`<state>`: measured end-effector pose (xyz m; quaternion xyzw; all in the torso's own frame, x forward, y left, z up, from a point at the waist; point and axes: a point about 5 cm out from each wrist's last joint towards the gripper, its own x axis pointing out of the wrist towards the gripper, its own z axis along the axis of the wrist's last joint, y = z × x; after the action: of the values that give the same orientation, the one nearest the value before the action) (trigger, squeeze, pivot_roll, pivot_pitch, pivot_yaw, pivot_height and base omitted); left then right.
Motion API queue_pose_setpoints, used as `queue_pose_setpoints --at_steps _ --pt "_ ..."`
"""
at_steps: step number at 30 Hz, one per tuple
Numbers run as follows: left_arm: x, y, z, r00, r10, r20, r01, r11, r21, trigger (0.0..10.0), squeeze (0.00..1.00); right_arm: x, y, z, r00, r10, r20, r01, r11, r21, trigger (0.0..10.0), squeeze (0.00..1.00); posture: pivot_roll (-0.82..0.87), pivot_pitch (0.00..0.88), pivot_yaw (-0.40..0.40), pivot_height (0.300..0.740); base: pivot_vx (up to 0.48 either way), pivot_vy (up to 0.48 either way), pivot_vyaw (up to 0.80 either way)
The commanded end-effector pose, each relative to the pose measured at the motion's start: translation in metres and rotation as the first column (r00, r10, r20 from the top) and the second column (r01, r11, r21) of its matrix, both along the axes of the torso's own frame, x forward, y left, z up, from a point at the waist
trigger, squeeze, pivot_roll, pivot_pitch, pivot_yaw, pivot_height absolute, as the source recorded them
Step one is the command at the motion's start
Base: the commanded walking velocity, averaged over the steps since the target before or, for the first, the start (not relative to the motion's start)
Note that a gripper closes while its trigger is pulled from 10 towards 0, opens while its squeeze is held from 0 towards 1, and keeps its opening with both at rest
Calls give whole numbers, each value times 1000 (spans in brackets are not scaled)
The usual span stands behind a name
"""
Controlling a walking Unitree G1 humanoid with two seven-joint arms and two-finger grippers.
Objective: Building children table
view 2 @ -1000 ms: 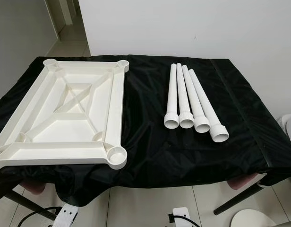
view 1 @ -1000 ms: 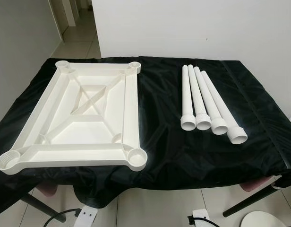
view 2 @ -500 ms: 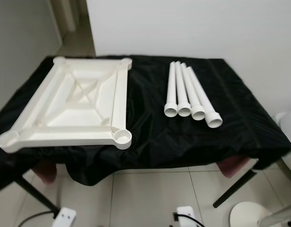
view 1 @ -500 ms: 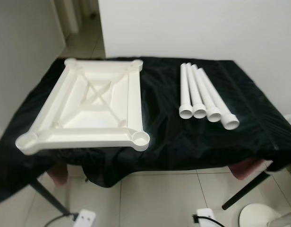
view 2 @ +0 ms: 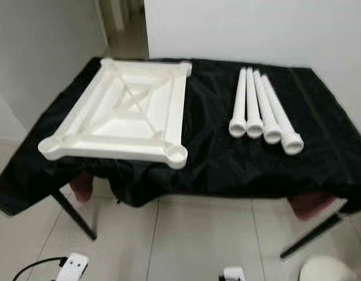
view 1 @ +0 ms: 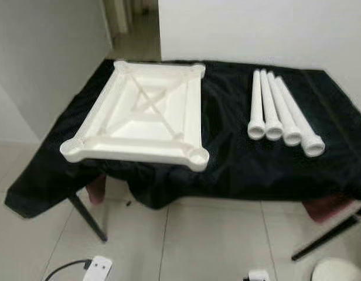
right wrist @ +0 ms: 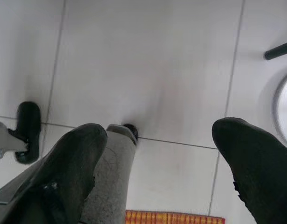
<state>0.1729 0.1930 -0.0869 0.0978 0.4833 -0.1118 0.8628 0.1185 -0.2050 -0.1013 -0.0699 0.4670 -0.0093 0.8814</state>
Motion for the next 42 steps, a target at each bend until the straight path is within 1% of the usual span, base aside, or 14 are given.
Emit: queue_pose_setpoints --at_steps 1,10,13,21,24,27,28,30,33,34,36,39,40,42 --pt "-5 3 -2 1000 -11 -20 11 1000 -1 10000 0 -34 0 -10 992 -14 -126 15 1000 10 10000 0 -3 20 32 740 0 0 0" --pt "21 -9 12 992 -70 108 78 994 -71 10000 0 -17 -5 -5 998 -16 -61 16 1000 -3 10000 0 0 36 24 740 0 0 0" --pt "57 -15 39 944 -118 307 170 974 -149 10000 0 23 0 9 995 24 100 -26 1000 15 10000 0 -1 62 32 740 0 0 0" --pt "77 -27 63 869 -178 462 313 920 -235 10000 0 66 -9 37 940 57 335 -54 998 -19 10000 0 -3 67 35 740 0 0 0" --pt "85 -34 85 761 -264 593 473 851 -227 10000 0 96 -4 78 788 157 596 -187 982 -11 10000 0 -7 74 38 740 0 0 0" --pt "85 -36 89 734 -287 615 505 837 -213 10000 0 99 -2 87 753 175 635 -211 977 -19 10000 0 -7 74 38 740 0 0 0" --pt "89 -37 99 686 -320 653 552 814 -181 10000 0 103 3 100 704 202 681 -258 966 -21 10000 0 -10 74 40 740 0 0 0" --pt "89 -37 99 686 -320 653 552 814 -181 10000 0 103 3 100 704 202 681 -258 966 -21 10000 0 -10 74 40 740 0 0 0" --pt "105 -39 153 522 -334 785 652 750 -114 10000 0 113 20 161 512 267 817 -409 912 -42 10000 0 -8 68 62 740 0 0 0" --pt "105 -39 153 522 -334 785 652 750 -114 10000 0 113 20 161 512 267 817 -409 912 -42 10000 0 -8 68 62 740 0 0 0" --pt "108 -39 191 437 -338 834 724 682 -102 10000 0 112 27 199 400 323 858 -547 835 -59 10000 0 -4 64 82 740 0 0 0" --pt "107 -39 196 426 -347 835 737 669 -98 10000 0 111 28 204 384 340 858 -579 813 -64 10000 0 -4 64 82 740 0 0 0" --pt "104 -39 209 401 -388 830 782 617 -89 10000 0 110 30 221 330 371 868 -642 763 -82 10000 0 -5 58 102 740 0 0 0" --pt "102 -39 217 377 -406 832 802 592 -75 10000 0 112 30 231 309 364 879 -656 750 -80 10000 0 -5 58 102 740 0 0 0"
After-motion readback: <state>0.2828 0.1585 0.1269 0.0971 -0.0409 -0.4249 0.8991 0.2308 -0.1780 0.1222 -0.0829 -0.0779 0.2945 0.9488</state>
